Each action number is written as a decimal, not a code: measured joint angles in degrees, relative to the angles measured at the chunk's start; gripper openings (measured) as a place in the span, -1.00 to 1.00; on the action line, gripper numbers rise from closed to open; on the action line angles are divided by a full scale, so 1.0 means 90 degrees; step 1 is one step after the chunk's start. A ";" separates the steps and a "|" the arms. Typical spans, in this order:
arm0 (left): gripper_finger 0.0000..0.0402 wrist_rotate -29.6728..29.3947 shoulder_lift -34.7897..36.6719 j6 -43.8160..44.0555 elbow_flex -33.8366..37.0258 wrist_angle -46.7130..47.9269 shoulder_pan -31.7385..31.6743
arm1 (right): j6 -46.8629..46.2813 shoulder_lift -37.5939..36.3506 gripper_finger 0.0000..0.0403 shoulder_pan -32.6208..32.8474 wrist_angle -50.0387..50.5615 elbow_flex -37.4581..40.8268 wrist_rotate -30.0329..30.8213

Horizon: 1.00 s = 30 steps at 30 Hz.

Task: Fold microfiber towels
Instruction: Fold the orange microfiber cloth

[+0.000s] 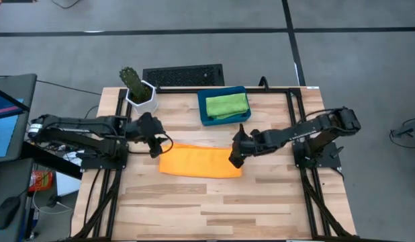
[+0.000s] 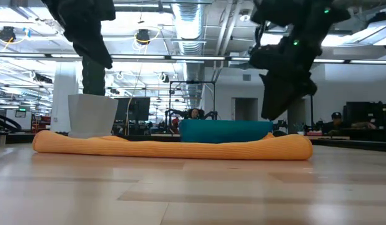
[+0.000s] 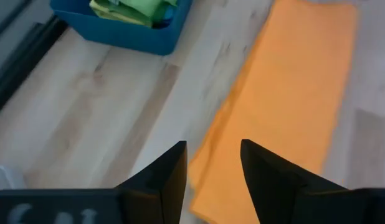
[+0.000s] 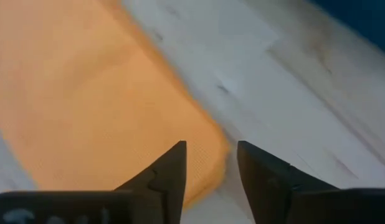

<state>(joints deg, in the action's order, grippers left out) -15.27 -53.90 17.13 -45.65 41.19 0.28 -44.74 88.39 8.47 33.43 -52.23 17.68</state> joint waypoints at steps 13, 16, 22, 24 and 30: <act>-0.33 0.0554 0.0397 0.0198 0.0000 0.0029 -0.0336 | 0.1031 0.0013 -0.06 -0.0731 0.0079 0.0003 -0.1148; -0.33 0.0553 0.0397 0.0198 0.0000 0.0029 -0.0336 | 0.1092 0.0013 -0.07 -0.0738 0.0169 0.0003 -0.1140; -0.33 0.0501 0.0397 0.0184 0.0000 0.0032 -0.0336 | 0.1314 0.0351 -0.06 -0.0748 0.0089 0.0005 -0.1157; -0.33 0.0501 0.0392 0.0185 0.0000 0.0047 -0.0336 | 0.1339 0.0539 -0.07 -0.0750 -0.0063 -0.0009 -0.1229; -0.33 0.0489 0.0397 0.0179 0.0000 0.0100 -0.0336 | 0.1526 0.0632 -0.22 -0.0748 -0.0155 0.0000 -0.1264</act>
<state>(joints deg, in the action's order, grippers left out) -10.87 -50.33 18.74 -45.65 42.08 -2.74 -31.00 94.08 1.74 32.03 -52.23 6.31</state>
